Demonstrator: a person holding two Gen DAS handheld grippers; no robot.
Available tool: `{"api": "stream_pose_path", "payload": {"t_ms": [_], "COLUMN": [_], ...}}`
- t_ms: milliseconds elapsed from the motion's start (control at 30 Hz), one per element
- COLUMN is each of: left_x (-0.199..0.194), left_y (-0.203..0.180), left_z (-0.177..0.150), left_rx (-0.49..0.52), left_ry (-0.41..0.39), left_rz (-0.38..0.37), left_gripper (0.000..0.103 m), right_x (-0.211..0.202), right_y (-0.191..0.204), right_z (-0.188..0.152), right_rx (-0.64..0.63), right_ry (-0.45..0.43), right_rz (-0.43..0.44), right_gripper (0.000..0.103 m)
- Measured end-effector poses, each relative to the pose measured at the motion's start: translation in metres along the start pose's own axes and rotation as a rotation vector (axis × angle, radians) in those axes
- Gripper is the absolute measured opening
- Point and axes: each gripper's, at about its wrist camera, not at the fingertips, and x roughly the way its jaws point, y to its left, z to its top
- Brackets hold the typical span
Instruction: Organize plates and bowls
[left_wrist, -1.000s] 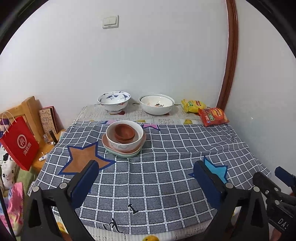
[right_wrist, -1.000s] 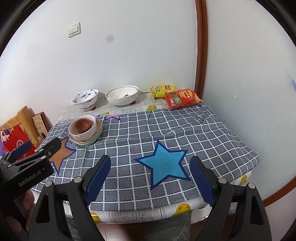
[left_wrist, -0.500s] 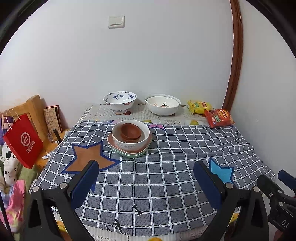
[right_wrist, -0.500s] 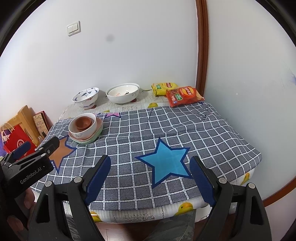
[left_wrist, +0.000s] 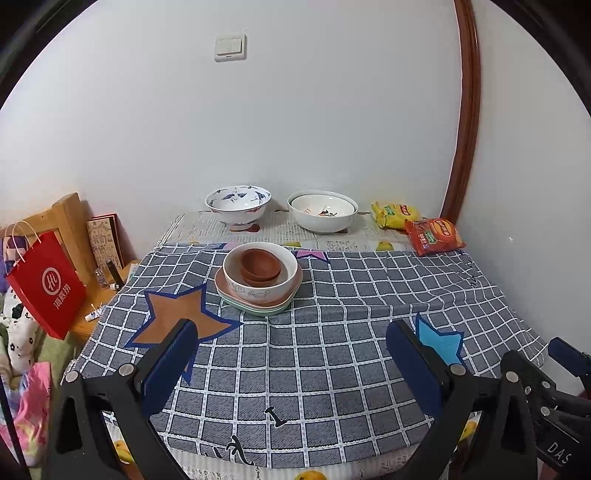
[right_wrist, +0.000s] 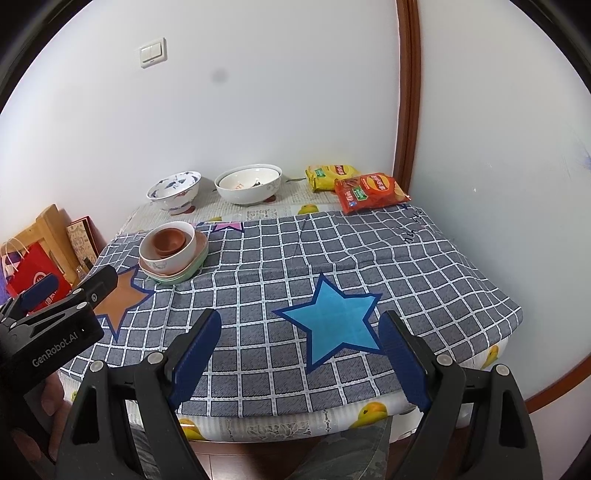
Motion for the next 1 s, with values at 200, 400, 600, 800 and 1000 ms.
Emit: {"api": "stream_pose_path", "payload": {"t_ms": [200,400,600,800,1000], "left_x": [-0.0011,-0.0022,-0.0025,-0.0036,-0.0046], "left_y": [0.0003,0.0004,0.0007,0.0003,0.0005], "left_z": [-0.0005,-0.0007,-0.0007,-0.001,-0.0016], "left_rx": [-0.001,0.0,0.0,0.001,0.0], "left_ry": [0.001,-0.001,-0.001,0.0,-0.002], "left_rz": [-0.006,-0.004,-0.003,0.0,0.004], "left_gripper": [0.103,0.103,0.103,0.103,0.103], "right_x": [-0.0002,-0.0011,-0.0022,-0.0052,-0.0072], "right_y": [0.0003,0.0001,0.0002,0.0006,0.0011], "right_z": [-0.0003,-0.001,-0.0013,-0.0006,-0.0004], "right_rx": [0.001,0.001,0.001,-0.003,-0.007], "right_ry": [-0.002,-0.004,-0.007,-0.012,-0.019], "right_rz": [-0.001,-0.002,-0.002,-0.001,-0.004], "right_gripper": [0.086,0.086,0.086,0.086,0.086]}}
